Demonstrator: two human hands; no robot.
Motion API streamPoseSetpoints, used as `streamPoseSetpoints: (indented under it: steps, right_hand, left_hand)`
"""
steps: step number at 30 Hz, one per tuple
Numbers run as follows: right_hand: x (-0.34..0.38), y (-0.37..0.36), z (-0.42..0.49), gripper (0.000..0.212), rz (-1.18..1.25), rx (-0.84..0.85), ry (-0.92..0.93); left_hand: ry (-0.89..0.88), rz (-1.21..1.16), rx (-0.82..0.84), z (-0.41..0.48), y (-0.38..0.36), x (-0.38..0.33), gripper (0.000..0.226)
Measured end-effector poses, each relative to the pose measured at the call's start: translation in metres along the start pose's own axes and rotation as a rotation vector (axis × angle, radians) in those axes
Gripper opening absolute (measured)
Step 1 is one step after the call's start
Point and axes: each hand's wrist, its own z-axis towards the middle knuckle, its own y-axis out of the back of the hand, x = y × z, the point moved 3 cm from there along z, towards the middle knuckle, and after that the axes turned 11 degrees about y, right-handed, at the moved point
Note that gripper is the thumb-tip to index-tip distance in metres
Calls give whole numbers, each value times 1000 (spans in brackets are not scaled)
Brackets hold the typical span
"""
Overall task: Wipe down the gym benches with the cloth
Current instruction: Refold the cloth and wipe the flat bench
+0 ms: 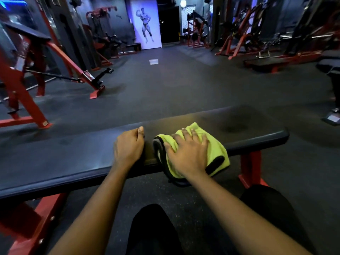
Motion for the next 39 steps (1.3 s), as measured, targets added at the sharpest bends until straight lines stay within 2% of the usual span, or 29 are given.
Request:
streamPoseSetpoints:
  steps: [2, 7, 11, 13, 15, 17, 21, 26, 39]
  right_hand:
    - [-38, 7, -6, 51, 4, -110, -35]
    - [-148, 27, -14, 52, -25, -292, -349]
    - [-138, 21, -10, 42, 145, -348, -706]
    - [-118, 8, -16, 53, 289, -390, -824]
    - [-115, 2, -22, 55, 346, -447, -819]
    - [-132, 2, -18, 48, 352, -502, -811]
    - [-174, 13, -5, 40, 382, -527, -920]
    - [-199, 32, 3, 39, 368, -458, -998]
    - [-246, 38, 7, 36, 320, -388, -1023]
  left_hand:
    - [-32, -36, 54, 14, -13, -21, 59]
    - [-229, 51, 256, 31, -53, -81, 44]
    - [-305, 158, 475, 47, -81, -112, 45]
    - [-310, 197, 528, 56, -90, -125, 46]
    - [-298, 232, 540, 63, -95, -136, 47]
    - [-293, 272, 563, 72, -103, -146, 48]
    - [-283, 243, 627, 85, -117, -157, 49]
    - [-306, 218, 562, 88, -118, -156, 51]
    - [-273, 317, 574, 92, -132, -158, 57]
